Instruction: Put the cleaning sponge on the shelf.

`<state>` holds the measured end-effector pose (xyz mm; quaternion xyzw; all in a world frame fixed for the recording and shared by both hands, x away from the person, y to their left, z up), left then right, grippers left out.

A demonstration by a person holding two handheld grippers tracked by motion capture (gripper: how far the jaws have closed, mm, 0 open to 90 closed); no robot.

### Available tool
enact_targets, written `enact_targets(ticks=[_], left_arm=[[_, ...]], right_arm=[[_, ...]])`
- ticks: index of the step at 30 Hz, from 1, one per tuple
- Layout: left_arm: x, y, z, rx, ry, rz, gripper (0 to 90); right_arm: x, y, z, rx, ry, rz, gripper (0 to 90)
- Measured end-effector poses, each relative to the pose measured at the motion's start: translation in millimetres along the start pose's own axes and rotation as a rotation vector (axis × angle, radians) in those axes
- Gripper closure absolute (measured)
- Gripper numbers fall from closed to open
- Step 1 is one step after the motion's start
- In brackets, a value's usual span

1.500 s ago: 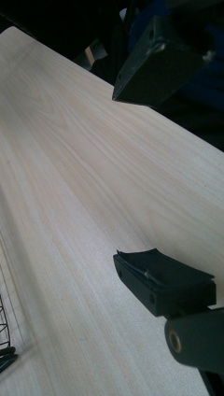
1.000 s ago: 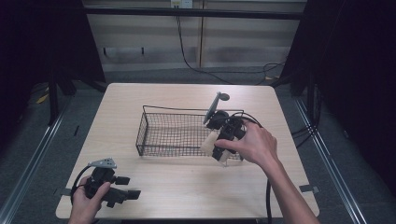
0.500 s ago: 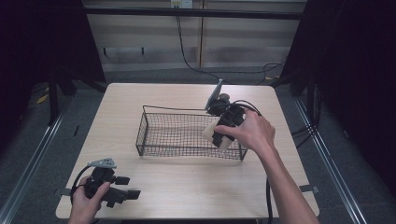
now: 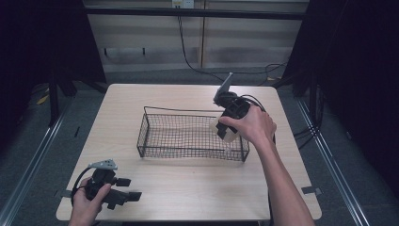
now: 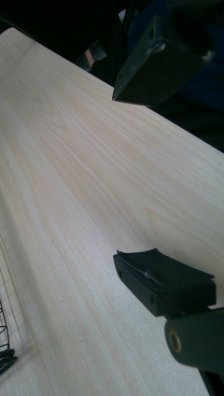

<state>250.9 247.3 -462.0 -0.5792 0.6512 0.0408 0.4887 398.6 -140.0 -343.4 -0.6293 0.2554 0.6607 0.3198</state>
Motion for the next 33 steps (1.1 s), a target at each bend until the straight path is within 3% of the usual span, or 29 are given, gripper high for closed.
enact_targets(ticks=[11,22,26,33], left_arm=[[0.1,0.0,0.3,0.0,-0.002,0.002,18.4],[0.8,-0.3,0.9,0.003,-0.003,0.007,18.3],[-0.2,-0.1,0.4,0.005,0.0,0.011,18.4],[-0.1,-0.3,0.7,0.004,0.0,0.01,18.4]], right_arm=[[-3.7,-4.7,-9.9,0.05,-0.008,-0.033,28.6],[2.4,0.7,-26.5,0.163,-0.002,-0.04,28.6],[11.9,2.6,-30.4,0.198,-0.017,-0.022,28.5],[35.9,9.0,-39.9,0.3,-0.043,0.011,28.6]])
Point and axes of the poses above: each handheld gripper's, and its own axes: x roughly forward along the jaws, y roughly out of its underside, z roughly to its left, the point moved 1 cm from there along x, roughly forward along the jaws, and after that the axes turned 9 degrees about -x, right-handed, at the moved point
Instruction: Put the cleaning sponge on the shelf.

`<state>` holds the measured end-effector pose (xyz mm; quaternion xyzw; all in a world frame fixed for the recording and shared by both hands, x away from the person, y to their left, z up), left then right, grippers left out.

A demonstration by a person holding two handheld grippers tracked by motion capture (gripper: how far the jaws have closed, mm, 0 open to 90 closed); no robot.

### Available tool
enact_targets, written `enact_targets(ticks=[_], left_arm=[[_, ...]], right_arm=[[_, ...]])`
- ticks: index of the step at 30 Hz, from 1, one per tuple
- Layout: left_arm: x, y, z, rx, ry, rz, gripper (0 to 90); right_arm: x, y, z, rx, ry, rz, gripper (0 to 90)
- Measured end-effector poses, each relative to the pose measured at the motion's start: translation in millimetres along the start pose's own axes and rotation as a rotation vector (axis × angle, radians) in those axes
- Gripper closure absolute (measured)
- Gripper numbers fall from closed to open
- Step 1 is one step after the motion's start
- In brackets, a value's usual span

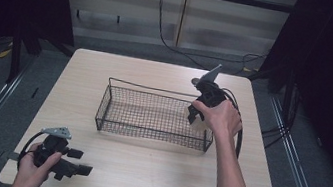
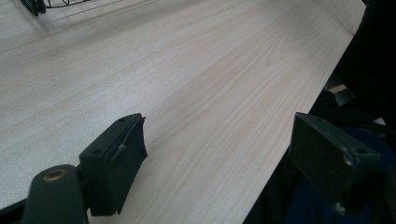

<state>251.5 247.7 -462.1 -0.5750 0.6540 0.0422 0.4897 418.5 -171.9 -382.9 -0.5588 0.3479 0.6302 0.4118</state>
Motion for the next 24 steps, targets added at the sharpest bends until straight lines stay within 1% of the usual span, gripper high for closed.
enact_targets(ticks=[4,5,8,10,12,14,16,18,24], left_arm=[[0.3,0.0,-0.1,0.001,0.001,0.002,18.4],[0.2,0.1,-0.3,0.001,0.001,0.002,18.3],[0.3,0.1,-0.6,0.001,0.0,0.001,18.4],[0.8,0.1,-0.7,0.001,-0.003,-0.001,18.4],[1.1,0.2,-1.1,-0.002,-0.001,-0.003,18.4],[0.9,0.2,-0.9,0.0,0.0,-0.002,18.3],[1.1,0.1,-0.9,-0.002,-0.001,-0.004,18.3],[1.2,0.1,-1.1,-0.002,-0.001,-0.003,18.3],[1.2,0.0,-0.9,0.003,-0.005,-0.001,18.4]], right_arm=[[9.8,2.9,-2.0,0.019,-0.005,-0.003,28.5],[12.2,3.5,-1.9,0.024,-0.01,-0.008,28.5],[20.2,5.7,0.2,0.025,-0.006,-0.009,28.5],[25.1,6.9,1.2,0.033,-0.021,-0.012,28.5],[30.2,8.3,1.5,0.042,-0.016,-0.013,28.5],[34.0,9.4,1.2,0.056,-0.022,0.0,28.5],[37.9,10.7,0.8,0.063,-0.023,0.0,28.5],[41.3,11.8,1.3,0.088,-0.024,0.005,28.5],[50.9,14.1,0.5,0.127,-0.027,0.016,28.5]])
Point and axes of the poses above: each handheld gripper's, and its own axes: x roughly forward along the jaws, y roughly out of its underside, z roughly to its left, the point moved 1 cm from there along x, roughly forward along the jaws, and after that the axes turned 9 degrees about -x, right-handed, at the moved point
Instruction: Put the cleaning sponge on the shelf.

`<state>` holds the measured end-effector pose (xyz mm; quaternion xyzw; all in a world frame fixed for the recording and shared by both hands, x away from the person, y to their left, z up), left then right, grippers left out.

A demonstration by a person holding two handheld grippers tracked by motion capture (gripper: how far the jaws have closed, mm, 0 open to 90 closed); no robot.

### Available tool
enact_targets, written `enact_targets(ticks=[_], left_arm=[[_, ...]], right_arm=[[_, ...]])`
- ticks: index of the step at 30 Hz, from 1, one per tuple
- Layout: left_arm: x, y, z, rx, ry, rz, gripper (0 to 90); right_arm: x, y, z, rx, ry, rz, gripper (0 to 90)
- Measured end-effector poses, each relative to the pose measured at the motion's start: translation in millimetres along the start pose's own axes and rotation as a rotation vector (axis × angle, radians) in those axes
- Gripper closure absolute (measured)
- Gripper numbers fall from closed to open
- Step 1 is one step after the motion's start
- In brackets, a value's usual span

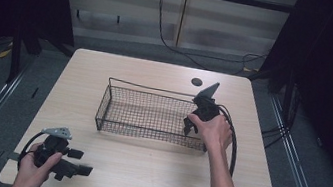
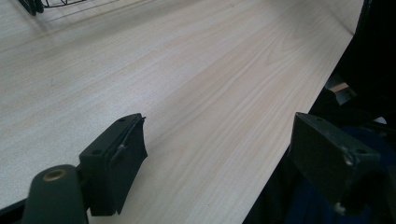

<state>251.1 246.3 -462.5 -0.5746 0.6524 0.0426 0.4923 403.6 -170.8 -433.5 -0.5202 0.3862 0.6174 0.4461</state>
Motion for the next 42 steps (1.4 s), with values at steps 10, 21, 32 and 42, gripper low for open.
enact_targets(ticks=[10,21,32,42], left_arm=[[0.1,0.0,0.0,0.004,0.001,0.003,18.3],[0.3,0.0,0.0,0.002,0.0,0.003,18.4],[0.1,0.0,0.1,0.005,-0.002,0.002,18.4],[0.2,0.0,-0.1,0.003,-0.001,0.005,18.3]], right_arm=[[11.0,-1.4,3.0,0.04,0.042,0.007,28.4],[21.1,-2.5,5.0,0.071,0.074,0.009,28.2],[22.3,-2.4,6.5,0.075,0.085,0.006,27.2],[16.2,0.9,6.2,0.062,0.09,-0.021,22.6]])
Point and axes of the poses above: each handheld gripper's, and its own axes: x roughly forward along the jaws, y roughly out of its underside, z roughly to its left, the point moved 1 cm from there along x, roughly forward along the jaws, and after that the axes turned 9 degrees about -x, right-handed, at the moved point
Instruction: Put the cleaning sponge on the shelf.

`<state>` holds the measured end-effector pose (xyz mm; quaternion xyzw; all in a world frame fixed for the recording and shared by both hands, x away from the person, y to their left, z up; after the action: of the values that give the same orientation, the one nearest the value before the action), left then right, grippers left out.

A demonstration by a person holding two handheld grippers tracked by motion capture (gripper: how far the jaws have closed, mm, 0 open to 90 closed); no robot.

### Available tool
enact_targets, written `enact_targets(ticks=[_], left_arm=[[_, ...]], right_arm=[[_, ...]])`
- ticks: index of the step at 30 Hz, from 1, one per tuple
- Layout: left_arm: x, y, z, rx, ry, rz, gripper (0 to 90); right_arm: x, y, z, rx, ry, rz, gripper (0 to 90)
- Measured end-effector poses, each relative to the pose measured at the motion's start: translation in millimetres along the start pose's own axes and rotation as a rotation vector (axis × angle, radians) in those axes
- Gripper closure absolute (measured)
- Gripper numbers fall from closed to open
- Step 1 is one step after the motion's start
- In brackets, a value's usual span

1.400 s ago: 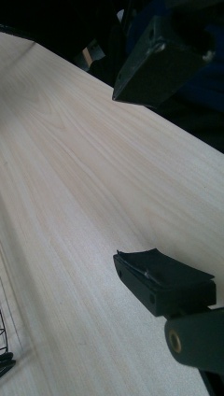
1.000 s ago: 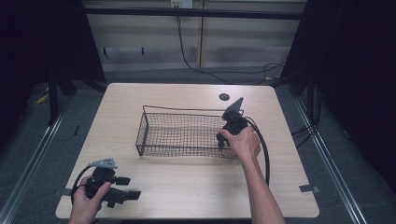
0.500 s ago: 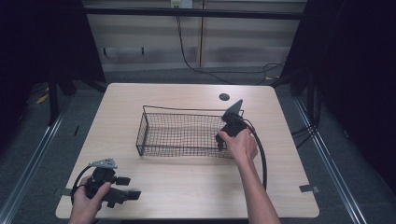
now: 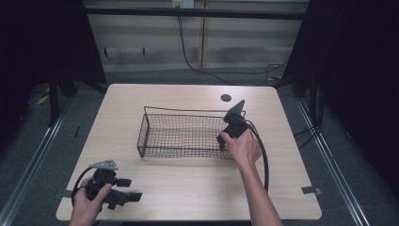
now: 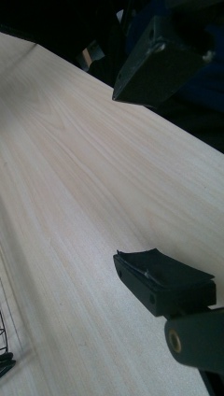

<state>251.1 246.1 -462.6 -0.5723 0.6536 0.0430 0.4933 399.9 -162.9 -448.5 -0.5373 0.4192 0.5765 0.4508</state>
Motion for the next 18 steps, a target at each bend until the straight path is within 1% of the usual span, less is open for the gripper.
enact_targets(ticks=[2,5,8,10,11,12,13,14,16,18], left_arm=[[0.0,0.0,0.0,0.001,0.002,-0.001,18.3],[-0.1,0.0,0.3,0.0,-0.002,-0.003,18.4],[-0.1,0.2,0.2,-0.004,-0.001,-0.006,18.4],[-0.2,0.4,-0.1,-0.009,0.006,-0.007,18.4],[-0.4,0.3,0.3,-0.005,0.002,-0.008,18.3],[-0.2,0.3,0.3,-0.009,0.003,-0.009,18.3],[0.0,0.2,0.5,-0.007,0.001,-0.008,18.4],[0.3,0.2,0.1,-0.009,0.0,-0.009,18.4],[0.1,0.1,0.2,-0.001,0.001,-0.001,18.4],[0.0,0.1,0.3,0.001,0.0,-0.001,18.4]], right_arm=[[-1.1,1.1,0.0,-0.003,-0.016,0.004,21.7],[-4.1,2.9,-0.9,-0.01,-0.019,-0.005,21.5],[-9.7,3.9,-0.6,-0.022,-0.006,-0.013,21.3],[-13.9,5.1,-0.4,-0.035,-0.01,-0.028,21.1],[-16.6,6.0,-0.3,-0.036,-0.012,-0.029,21.0],[-17.8,7.2,0.0,-0.038,-0.014,-0.042,20.9],[-19.6,8.7,-0.3,-0.05,-0.013,-0.051,20.9],[-21.4,10.1,-0.3,-0.05,-0.014,-0.051,20.8],[-23.3,12.3,-0.8,-0.057,-0.021,-0.058,20.3],[-25.0,14.9,-1.1,-0.071,-0.027,-0.068,19.4]])
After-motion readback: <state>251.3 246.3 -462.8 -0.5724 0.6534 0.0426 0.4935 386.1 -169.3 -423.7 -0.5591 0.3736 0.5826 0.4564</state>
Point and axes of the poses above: each handheld gripper's, and its own axes: x roughly forward along the jaws, y roughly out of its underside, z roughly to its left, the point moved 1 cm from there along x, roughly forward along the jaws, and after that the axes turned 9 degrees about -x, right-handed, at the moved point
